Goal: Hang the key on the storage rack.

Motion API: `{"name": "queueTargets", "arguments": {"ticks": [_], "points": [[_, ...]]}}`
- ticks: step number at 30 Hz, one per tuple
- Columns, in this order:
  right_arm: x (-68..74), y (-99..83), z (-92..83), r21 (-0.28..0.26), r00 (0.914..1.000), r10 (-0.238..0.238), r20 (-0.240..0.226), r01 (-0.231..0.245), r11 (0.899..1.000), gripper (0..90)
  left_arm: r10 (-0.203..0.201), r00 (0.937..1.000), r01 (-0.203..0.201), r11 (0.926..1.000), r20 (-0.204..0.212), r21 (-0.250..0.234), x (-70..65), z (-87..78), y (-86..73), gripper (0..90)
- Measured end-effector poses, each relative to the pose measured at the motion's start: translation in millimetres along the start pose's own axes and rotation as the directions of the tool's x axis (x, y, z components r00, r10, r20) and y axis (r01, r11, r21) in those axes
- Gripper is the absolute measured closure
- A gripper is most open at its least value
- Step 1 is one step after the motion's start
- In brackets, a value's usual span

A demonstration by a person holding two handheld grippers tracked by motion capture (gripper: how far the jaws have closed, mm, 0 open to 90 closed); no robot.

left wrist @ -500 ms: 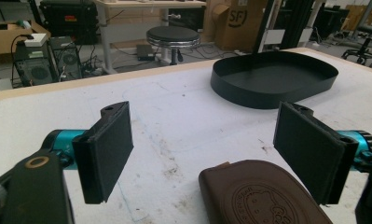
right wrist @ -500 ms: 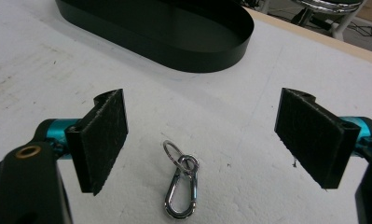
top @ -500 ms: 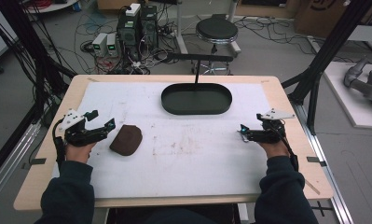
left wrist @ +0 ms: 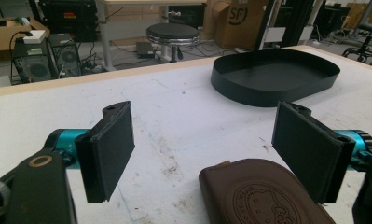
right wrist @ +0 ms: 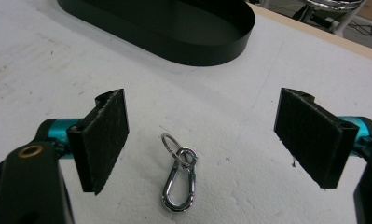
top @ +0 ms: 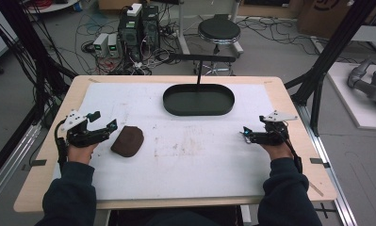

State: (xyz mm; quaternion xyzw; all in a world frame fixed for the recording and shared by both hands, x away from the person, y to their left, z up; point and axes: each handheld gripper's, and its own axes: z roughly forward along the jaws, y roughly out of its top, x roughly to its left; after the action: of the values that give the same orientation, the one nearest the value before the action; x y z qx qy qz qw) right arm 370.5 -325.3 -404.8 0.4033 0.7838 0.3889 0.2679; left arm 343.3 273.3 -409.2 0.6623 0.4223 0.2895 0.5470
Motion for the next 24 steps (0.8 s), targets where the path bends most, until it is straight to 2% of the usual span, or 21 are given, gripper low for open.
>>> {"name": "queueTargets", "arguments": {"ticks": [3,5,10,11,13,16,18,21,24], "points": [[1.3,-0.5,2.0,0.019,0.9997,-0.026,-0.001,0.026,0.999,18.0,0.001,1.0000,-0.001,1.0000,0.002,0.000,0.5,0.2,-0.2,22.0],[1.6,-0.9,3.5,0.034,0.9996,-0.026,0.007,0.025,0.999,18.5,0.000,1.0000,0.000,1.0000,0.001,0.006,1.2,0.2,-0.3,22.0],[-0.4,-1.3,2.8,0.061,0.9992,-0.037,-0.014,0.038,0.997,40.3,-0.006,1.0000,0.006,0.9999,0.002,0.008,1.8,-0.1,-0.6,22.5],[-0.6,-1.8,3.5,0.080,0.9987,-0.049,-0.014,0.050,0.996,45.8,-0.008,1.0000,0.008,0.9999,0.000,0.009,2.1,0.2,-0.9,22.7],[-1.0,-3.6,6.4,0.122,0.9985,-0.055,0.001,0.055,0.991,48.6,-0.011,0.9999,0.011,0.9999,-0.003,0.012,2.6,0.2,-1.0,22.9],[-1.9,-6.3,9.8,0.161,0.9976,-0.069,-0.002,0.069,0.985,54.3,-0.010,0.9999,0.010,0.9998,-0.001,0.015,2.9,0.7,-1.3,23.3],[-1.8,-6.8,10.7,0.167,0.9971,-0.075,-0.007,0.075,0.983,56.5,-0.009,1.0000,0.009,0.9998,0.000,0.017,3.0,1.3,-1.5,23.5],[2.5,-6.8,13.7,0.182,0.9938,-0.103,-0.042,0.109,0.977,61.7,-0.010,0.9999,0.010,0.9997,0.010,0.022,2.7,2.1,-2.0,23.5],[8.4,-6.4,20.6,0.214,0.9896,-0.136,-0.049,0.143,0.966,65.9,-0.011,0.9999,0.010,0.9997,0.010,0.024,2.7,1.1,-2.7,23.6]]}}
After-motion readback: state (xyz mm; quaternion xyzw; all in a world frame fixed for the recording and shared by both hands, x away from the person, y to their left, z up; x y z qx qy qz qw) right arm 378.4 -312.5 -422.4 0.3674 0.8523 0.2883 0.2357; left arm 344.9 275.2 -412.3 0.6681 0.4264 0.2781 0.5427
